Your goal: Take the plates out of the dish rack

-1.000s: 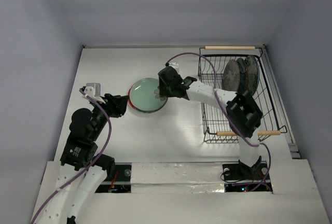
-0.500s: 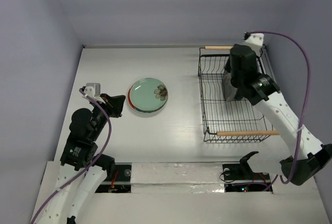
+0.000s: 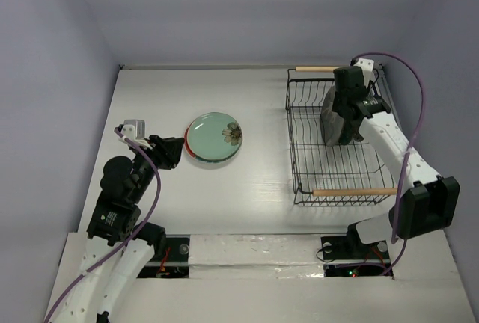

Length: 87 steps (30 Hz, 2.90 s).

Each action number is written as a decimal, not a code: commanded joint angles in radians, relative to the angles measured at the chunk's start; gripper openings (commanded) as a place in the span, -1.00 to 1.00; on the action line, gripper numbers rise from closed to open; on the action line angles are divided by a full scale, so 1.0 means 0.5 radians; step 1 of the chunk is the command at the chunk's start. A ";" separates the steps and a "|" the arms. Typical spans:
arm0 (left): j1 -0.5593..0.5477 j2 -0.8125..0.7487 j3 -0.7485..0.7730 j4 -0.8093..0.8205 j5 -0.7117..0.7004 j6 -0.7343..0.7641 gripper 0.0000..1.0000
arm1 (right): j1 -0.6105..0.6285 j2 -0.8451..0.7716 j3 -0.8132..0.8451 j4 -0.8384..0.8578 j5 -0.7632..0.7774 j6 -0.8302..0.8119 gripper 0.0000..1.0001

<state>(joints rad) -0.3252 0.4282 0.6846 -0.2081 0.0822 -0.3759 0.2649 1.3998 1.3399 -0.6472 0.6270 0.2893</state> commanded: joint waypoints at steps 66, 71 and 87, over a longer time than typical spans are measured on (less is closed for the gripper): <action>-0.006 -0.028 0.021 0.073 0.001 -0.003 -0.35 | 0.848 0.467 0.127 1.604 -1.603 0.924 -1.00; -0.006 -0.028 0.018 0.076 0.007 -0.003 -0.35 | 0.848 0.673 0.008 1.846 -1.653 1.084 -1.00; -0.006 -0.019 0.018 0.076 0.014 0.003 -0.35 | 0.848 1.014 -0.066 1.905 -1.450 1.280 -0.82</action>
<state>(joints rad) -0.3252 0.4206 0.6846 -0.2077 0.0818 -0.3759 0.6868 1.9343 1.3071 0.1421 -0.1253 0.8822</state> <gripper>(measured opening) 0.324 0.147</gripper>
